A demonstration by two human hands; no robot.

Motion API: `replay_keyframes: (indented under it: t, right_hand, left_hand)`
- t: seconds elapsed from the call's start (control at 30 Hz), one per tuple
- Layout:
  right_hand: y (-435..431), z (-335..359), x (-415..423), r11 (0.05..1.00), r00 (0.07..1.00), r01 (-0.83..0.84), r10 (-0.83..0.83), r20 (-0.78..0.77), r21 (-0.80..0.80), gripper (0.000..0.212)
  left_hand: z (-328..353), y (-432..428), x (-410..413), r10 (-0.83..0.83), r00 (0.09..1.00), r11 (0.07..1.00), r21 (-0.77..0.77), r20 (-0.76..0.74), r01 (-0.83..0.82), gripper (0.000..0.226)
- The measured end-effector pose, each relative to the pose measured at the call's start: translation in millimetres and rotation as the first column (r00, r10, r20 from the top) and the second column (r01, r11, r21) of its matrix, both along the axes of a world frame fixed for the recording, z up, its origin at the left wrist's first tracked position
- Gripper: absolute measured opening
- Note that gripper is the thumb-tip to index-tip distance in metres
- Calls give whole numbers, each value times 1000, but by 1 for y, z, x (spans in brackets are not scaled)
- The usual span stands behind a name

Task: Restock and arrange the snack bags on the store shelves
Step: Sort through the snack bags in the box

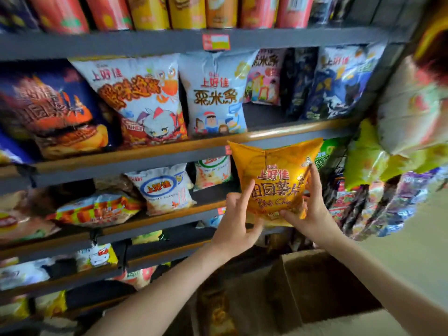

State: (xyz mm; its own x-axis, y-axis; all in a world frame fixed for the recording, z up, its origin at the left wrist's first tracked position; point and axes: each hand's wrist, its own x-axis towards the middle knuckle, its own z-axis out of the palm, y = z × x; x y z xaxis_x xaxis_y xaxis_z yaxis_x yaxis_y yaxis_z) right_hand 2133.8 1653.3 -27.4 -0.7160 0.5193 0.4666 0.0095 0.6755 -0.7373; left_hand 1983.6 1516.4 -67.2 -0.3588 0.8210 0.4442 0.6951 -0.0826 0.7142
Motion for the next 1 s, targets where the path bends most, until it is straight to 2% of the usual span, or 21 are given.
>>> replay_keyframes:
  t: [0.2,0.3,0.37,0.43,0.6,0.7,0.8,0.9,1.0]
  right_hand:
    - [7,44,-17,999,986,-21,13,-164,-47,117]
    - [17,54,-27,999,975,-52,49,-215,-13,119]
    - [19,60,-37,996,975,-87,78,-207,-35,124]
    - [20,58,-47,989,973,-114,91,-210,-97,120]
    - [29,41,-86,973,969,-206,188,-161,-107,122]
    - [24,32,-111,922,915,-385,377,-146,-36,121]
    - [9,24,-140,870,862,-491,492,-122,42,124]
    - [-23,15,-168,837,832,-528,544,-113,141,118]
    - [-71,9,-191,797,803,-555,588,-96,238,110]
  left_hand:
    - [41,9,-15,-19,971,985,161,-238,59,78]
    - [54,13,-21,21,962,975,217,-274,41,73]
    - [57,14,-28,92,962,967,252,-256,-25,70]
    - [60,14,-38,153,959,960,264,-237,-88,68]
    - [60,5,-63,274,942,950,205,-195,-235,62]
    - [51,-11,-74,343,925,930,202,-163,-309,59]
    - [42,-40,-81,452,888,878,215,-84,-427,58]
    - [35,-81,-82,556,831,806,246,-5,-538,56]
    - [30,-131,-88,651,759,732,260,7,-630,60]
